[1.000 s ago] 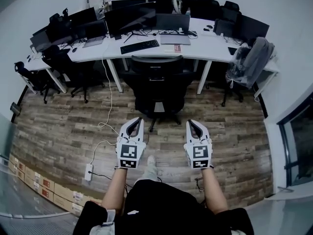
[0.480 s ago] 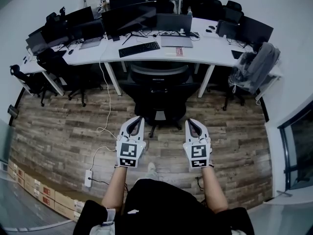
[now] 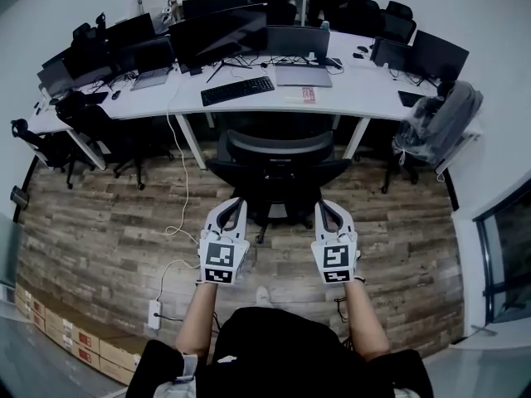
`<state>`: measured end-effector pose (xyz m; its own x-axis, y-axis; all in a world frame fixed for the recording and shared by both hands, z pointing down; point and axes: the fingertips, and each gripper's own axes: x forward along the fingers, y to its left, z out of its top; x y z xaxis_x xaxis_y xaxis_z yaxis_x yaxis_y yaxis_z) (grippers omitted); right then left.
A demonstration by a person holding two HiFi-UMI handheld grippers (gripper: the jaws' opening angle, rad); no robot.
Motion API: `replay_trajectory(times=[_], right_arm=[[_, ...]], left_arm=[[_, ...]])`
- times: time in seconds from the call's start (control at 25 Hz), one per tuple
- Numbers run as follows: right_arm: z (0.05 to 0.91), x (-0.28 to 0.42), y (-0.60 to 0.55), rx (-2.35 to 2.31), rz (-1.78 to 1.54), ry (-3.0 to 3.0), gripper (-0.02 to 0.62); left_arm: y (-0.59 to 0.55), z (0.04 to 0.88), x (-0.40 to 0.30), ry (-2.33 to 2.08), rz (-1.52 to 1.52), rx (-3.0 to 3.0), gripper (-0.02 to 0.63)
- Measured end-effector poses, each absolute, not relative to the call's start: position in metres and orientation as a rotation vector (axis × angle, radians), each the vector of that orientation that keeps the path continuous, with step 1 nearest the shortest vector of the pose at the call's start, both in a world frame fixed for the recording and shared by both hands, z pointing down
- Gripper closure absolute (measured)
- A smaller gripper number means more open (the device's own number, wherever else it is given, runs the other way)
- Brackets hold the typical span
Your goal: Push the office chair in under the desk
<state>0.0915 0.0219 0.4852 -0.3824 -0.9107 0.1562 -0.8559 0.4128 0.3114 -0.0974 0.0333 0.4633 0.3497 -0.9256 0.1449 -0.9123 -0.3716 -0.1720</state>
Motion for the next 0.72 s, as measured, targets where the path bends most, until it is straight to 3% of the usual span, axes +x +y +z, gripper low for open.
replay_trajectory(times=[0.72], right_arm=[[0.498, 0.039, -0.055, 1.504, -0.312, -2.251, 0.569]], left_arm=[[-0.053, 0.487, -0.13, 1.506, -0.422, -2.684, 0.591]])
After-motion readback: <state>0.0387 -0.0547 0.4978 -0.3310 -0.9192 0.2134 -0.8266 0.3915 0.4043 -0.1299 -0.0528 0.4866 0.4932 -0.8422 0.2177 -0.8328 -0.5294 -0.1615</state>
